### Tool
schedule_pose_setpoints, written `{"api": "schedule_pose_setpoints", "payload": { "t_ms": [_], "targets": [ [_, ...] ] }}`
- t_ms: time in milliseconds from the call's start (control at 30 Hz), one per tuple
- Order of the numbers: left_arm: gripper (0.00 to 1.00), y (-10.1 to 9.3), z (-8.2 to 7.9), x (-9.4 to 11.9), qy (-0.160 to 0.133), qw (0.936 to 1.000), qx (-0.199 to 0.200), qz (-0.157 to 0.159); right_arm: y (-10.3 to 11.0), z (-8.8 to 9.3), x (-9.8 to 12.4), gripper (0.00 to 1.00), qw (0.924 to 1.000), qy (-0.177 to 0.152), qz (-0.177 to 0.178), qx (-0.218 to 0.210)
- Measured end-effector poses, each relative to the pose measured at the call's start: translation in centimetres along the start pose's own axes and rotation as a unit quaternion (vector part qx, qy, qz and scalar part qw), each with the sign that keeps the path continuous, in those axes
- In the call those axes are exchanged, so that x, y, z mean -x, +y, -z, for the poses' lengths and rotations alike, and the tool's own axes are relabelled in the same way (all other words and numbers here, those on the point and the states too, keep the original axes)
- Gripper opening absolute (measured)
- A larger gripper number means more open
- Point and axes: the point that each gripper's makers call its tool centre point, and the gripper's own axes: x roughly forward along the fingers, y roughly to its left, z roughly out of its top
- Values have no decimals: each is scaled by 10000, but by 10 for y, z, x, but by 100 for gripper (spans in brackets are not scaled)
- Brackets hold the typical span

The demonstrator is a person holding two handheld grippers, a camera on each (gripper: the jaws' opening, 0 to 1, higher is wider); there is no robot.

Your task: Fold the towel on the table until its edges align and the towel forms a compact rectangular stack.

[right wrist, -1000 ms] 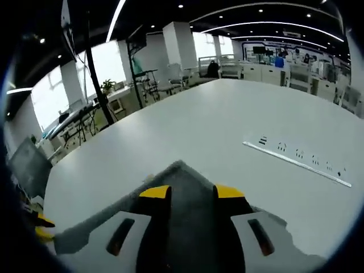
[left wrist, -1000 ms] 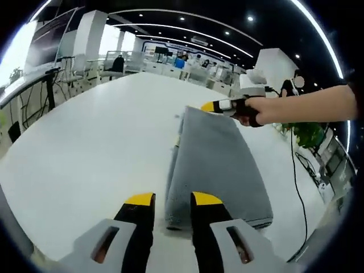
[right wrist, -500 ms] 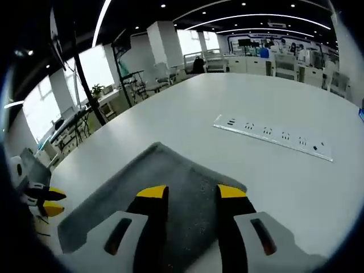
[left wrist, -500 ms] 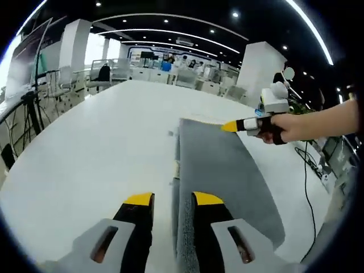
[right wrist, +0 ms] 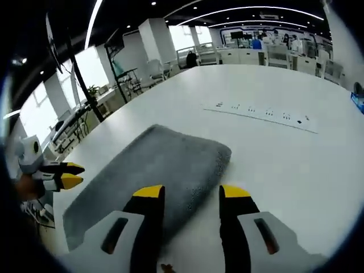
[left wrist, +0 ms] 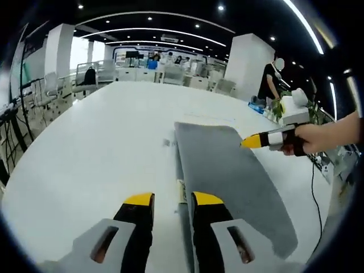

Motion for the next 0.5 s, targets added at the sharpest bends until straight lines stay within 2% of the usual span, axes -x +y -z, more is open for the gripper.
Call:
{"api": "schedule_pose_setpoints", "payload": {
  "t_ms": [67, 200, 333, 500],
  "targets": [
    [26, -1, 0, -4, 19, 10000, -22, 23, 1, 6, 5, 38, 10000, 8, 2, -34],
    [25, -3, 0, -12, 66, 10000, -20, 43, 13, 21, 17, 38, 9992, 11, -126, -371],
    [24, -2, -1, -19, 34, 9994, 335, -68, 19, 32, 27, 37, 9989, 36, -182, -420],
    [23, -5, 0, -29, 100, 9991, 413, -12, 27, 42, 34, 34, 9972, 39, -285, -684]
  ]
}}
